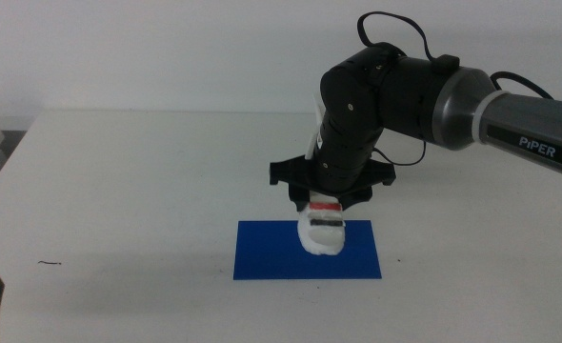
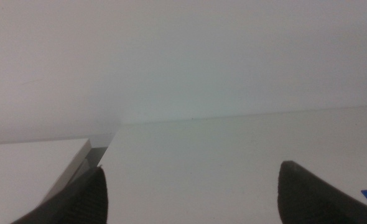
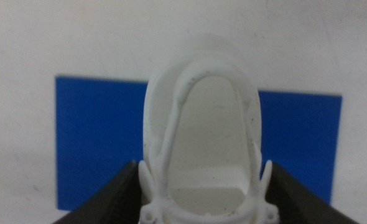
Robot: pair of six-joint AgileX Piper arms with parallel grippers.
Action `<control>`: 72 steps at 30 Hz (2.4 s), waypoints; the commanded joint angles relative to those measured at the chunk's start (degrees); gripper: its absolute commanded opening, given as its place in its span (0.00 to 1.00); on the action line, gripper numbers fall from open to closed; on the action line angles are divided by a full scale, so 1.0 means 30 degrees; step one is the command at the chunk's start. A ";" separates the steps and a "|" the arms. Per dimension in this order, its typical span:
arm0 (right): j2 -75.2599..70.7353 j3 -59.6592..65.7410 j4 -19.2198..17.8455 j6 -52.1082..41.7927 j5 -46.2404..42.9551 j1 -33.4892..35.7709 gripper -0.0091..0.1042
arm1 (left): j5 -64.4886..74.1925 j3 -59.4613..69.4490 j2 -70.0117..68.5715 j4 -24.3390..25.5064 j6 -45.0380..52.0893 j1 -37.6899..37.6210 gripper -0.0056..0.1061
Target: Use one arm to grab the shoe from the table and place it on the mat.
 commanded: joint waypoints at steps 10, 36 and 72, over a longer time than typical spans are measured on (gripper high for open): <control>-0.0141 -0.0211 -0.0311 2.2648 0.0088 0.0017 0.09 | -0.0233 0.0006 0.0093 -0.0076 -0.0025 -0.0004 0.89; 0.2301 -0.0259 0.2052 2.8759 -0.0811 0.0017 0.09 | -0.0233 0.0006 0.0093 -0.0076 -0.0025 -0.0004 0.89; -1.3908 0.0319 -0.2301 -0.0554 0.1732 -0.0743 0.80 | -0.0233 0.0006 0.0093 -0.0076 -0.0025 -0.0004 0.89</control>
